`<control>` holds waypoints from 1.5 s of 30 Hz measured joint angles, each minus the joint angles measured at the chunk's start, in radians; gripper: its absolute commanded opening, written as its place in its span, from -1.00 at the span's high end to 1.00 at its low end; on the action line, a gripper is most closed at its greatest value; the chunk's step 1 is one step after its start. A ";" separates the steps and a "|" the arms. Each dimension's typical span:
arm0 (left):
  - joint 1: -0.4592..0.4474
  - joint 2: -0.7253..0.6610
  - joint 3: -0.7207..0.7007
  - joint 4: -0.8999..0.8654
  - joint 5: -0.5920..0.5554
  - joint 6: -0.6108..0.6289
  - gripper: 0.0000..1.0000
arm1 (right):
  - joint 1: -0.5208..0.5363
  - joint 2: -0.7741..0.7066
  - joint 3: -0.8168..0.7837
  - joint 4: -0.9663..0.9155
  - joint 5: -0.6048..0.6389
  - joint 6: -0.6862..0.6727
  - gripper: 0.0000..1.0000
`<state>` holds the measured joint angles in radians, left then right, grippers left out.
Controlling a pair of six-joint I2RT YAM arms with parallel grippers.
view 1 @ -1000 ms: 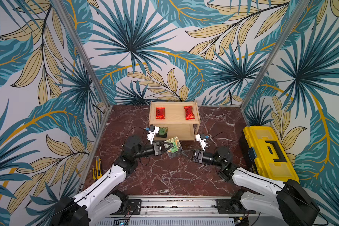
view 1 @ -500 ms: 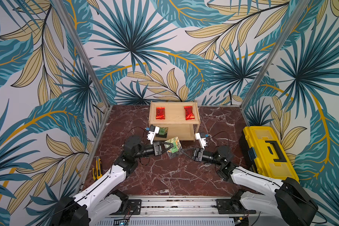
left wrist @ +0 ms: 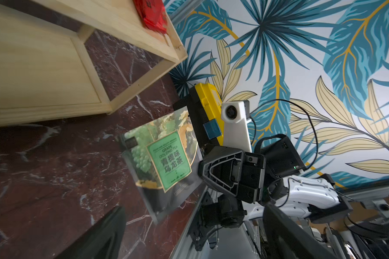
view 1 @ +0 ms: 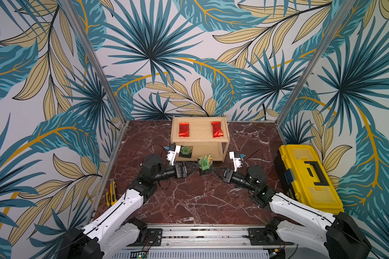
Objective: Place the tea bags on the shelf by color
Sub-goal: Pick up the tea bag from the center of the board, then place the tea bag on the shelf.
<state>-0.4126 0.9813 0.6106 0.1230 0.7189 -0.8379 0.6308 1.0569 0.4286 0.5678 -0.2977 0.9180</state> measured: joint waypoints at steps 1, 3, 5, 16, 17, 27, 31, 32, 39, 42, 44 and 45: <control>0.011 -0.008 0.022 -0.051 -0.023 0.027 -1.00 | 0.000 0.004 0.000 -0.019 0.042 -0.023 1.00; 0.027 -0.026 0.065 -0.129 -0.072 0.075 -1.00 | 0.000 0.029 0.000 -0.037 0.120 -0.065 1.00; 0.043 -0.046 0.098 -0.185 -0.112 0.114 -1.00 | 0.000 0.073 0.001 -0.042 0.189 -0.107 1.00; 0.089 -0.071 0.116 -0.289 -0.156 0.180 -1.00 | 0.000 0.455 0.135 0.086 0.336 -0.259 1.00; 0.089 -0.073 0.116 -0.293 -0.156 0.180 -1.00 | 0.000 0.483 0.151 0.105 0.338 -0.265 1.00; 0.093 -0.078 0.115 -0.301 -0.157 0.188 -1.00 | 0.000 0.676 0.230 0.258 0.346 -0.292 1.00; 0.093 -0.078 0.115 -0.301 -0.156 0.188 -1.00 | -0.001 0.709 0.246 0.273 0.359 -0.298 1.00; 0.093 -0.078 0.115 -0.301 -0.156 0.189 -1.00 | -0.001 0.713 0.251 0.273 0.365 -0.299 1.00; 0.093 -0.078 0.114 -0.301 -0.155 0.195 -1.00 | -0.003 0.732 0.266 0.271 0.426 -0.309 1.00; 0.094 -0.078 0.114 -0.301 -0.155 0.196 -1.00 | -0.003 0.733 0.275 0.238 0.468 -0.313 1.00; 0.094 -0.078 0.114 -0.301 -0.154 0.196 -1.00 | -0.003 0.733 0.293 0.201 0.500 -0.318 1.00; 0.094 -0.078 0.114 -0.301 -0.154 0.196 -1.00 | -0.003 0.733 0.303 0.185 0.516 -0.321 1.00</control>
<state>-0.3187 0.9031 0.7250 -0.1776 0.5644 -0.6422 0.6277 1.7901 0.7311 0.7528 0.2180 0.5972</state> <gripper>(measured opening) 0.997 0.068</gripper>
